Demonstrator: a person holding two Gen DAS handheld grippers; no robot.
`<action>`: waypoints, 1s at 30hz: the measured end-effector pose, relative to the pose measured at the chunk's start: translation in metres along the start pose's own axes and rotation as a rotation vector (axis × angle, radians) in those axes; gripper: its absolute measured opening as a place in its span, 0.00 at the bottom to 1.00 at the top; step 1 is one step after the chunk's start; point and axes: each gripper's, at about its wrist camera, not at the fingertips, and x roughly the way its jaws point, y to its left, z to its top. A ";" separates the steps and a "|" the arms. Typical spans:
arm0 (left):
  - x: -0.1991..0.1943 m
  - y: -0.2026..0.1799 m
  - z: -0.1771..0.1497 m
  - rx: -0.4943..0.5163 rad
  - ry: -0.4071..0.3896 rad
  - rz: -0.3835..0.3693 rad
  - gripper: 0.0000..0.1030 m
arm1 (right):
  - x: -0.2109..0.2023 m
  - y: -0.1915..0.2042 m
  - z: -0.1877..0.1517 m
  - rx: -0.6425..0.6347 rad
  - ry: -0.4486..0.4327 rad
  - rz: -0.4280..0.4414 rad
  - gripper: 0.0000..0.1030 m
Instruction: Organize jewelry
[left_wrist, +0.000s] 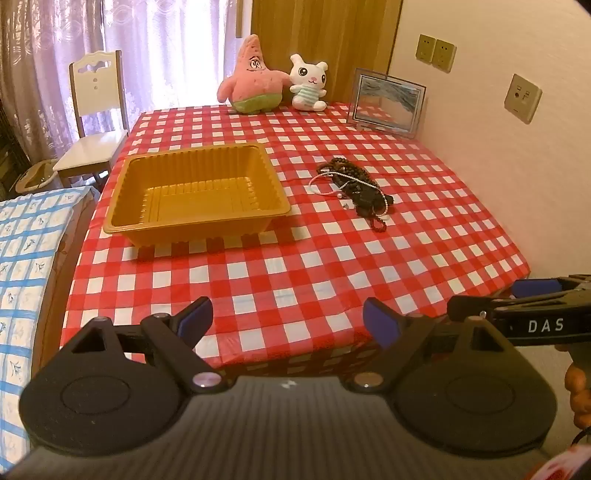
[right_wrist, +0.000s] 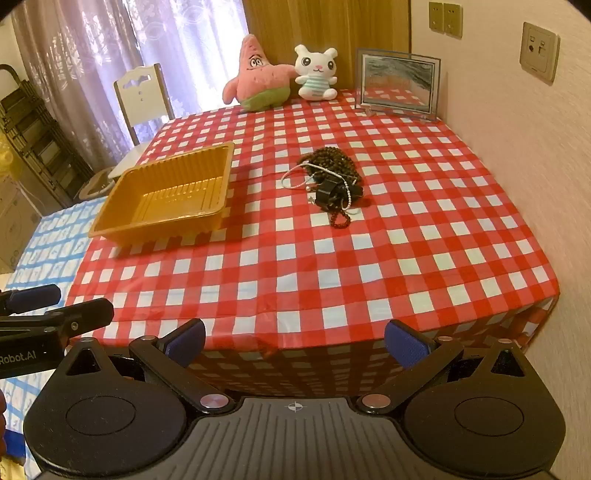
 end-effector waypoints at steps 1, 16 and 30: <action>0.000 0.000 0.000 0.000 0.001 -0.001 0.85 | 0.000 0.000 0.000 0.000 0.001 0.000 1.00; 0.000 0.000 0.000 0.001 0.000 0.004 0.85 | -0.002 0.000 0.001 -0.003 -0.003 -0.002 1.00; -0.002 0.011 0.003 -0.001 0.001 0.006 0.85 | -0.001 0.002 0.001 -0.008 -0.003 0.002 1.00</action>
